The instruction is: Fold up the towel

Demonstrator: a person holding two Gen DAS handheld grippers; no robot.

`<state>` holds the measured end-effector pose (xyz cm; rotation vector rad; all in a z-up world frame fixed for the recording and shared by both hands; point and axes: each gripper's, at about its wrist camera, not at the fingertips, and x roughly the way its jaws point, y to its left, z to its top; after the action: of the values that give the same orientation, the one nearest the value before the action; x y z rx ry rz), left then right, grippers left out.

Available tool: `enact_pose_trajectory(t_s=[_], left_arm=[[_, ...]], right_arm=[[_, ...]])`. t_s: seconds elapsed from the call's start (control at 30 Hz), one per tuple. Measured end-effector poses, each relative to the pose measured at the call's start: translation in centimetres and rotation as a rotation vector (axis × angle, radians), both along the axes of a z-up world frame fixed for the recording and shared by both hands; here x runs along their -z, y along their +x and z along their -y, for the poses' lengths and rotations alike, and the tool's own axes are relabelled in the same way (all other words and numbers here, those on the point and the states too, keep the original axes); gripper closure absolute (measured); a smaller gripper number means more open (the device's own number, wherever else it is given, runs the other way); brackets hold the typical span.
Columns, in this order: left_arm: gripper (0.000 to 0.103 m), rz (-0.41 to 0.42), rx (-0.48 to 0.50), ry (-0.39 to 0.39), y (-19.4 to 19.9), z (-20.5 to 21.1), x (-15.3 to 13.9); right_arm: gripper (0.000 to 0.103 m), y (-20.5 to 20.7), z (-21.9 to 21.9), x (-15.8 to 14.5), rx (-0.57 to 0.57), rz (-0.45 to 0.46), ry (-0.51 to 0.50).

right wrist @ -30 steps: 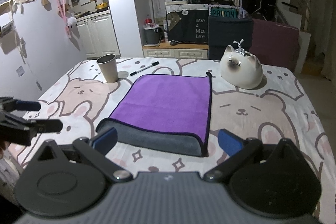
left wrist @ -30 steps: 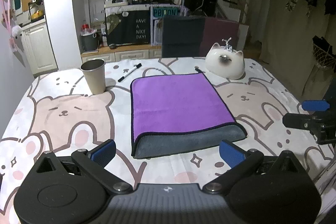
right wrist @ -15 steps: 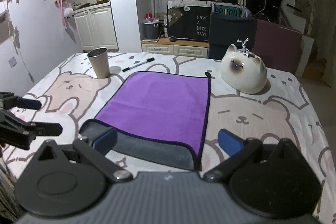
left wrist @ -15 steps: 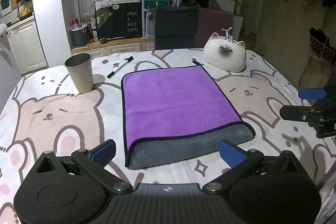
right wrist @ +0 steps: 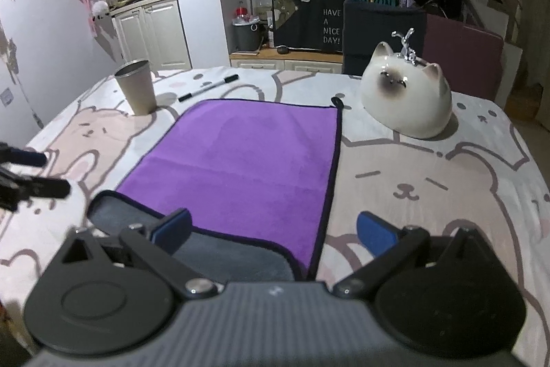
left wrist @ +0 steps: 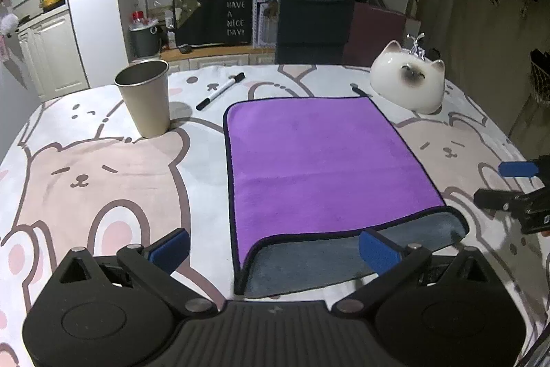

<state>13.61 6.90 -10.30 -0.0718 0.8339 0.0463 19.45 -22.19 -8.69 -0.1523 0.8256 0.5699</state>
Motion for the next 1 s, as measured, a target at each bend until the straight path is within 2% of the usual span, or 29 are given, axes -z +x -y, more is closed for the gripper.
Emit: enact_pose_trajectory(t_s=[0.13, 0.37, 0.43, 0.5, 0.63, 0.67, 0.73, 0.8, 0.83, 0.87, 0.9, 1.0], left_arm=[[0.000, -0.034, 0.057, 0.011, 1.0, -1.0, 0.9], [0.000, -0.055, 0.132, -0.136, 2.4, -3.8, 3.3], [0.000, -0.075, 0.129, -0.165, 2.9, -4.2, 4.1], [0.000, -0.114, 0.106, -0.201, 3.7, -4.7, 4.9], [0.000, -0.169, 0.102, -0.242, 4.5, -5.1, 5.8], [0.001, -0.177, 0.101, -0.240, 4.5, -5.2, 5.9], [0.006, -0.177, 0.112, -0.265, 4.5, -5.4, 5.9], [0.026, -0.175, 0.129, -0.288, 4.6, -5.4, 5.9], [0.029, -0.178, 0.133, -0.284, 4.7, -5.4, 5.9], [0.038, -0.182, 0.138, -0.277, 4.7, -5.3, 5.9], [0.046, -0.184, 0.143, -0.272, 4.8, -5.2, 6.0], [0.053, -0.206, 0.143, -0.271, 5.0, -5.3, 6.5]], right_arm=[[0.000, 1.5, 0.0, 1.8, -0.038, -0.086, -0.021], [0.000, 2.4, 1.0, 3.8, -0.055, -0.162, 0.055], [0.000, 2.5, 1.0, 3.9, -0.041, -0.144, 0.058], [0.000, 2.9, 1.0, 4.0, -0.075, -0.148, 0.069], [0.001, 3.6, 1.2, 4.1, -0.094, -0.206, 0.090], [0.005, 3.9, 1.2, 4.2, -0.091, -0.219, 0.091], [0.014, 4.4, 1.3, 4.7, -0.081, -0.255, 0.096], [0.022, 5.1, 1.3, 5.2, -0.064, -0.309, 0.104], [0.030, 5.3, 1.3, 5.3, -0.059, -0.329, 0.110], [0.037, 5.4, 1.3, 5.5, -0.058, -0.339, 0.110], [0.039, 5.5, 1.1, 5.5, -0.059, -0.343, 0.105], [0.045, 5.5, 0.7, 5.8, -0.081, -0.356, 0.093]])
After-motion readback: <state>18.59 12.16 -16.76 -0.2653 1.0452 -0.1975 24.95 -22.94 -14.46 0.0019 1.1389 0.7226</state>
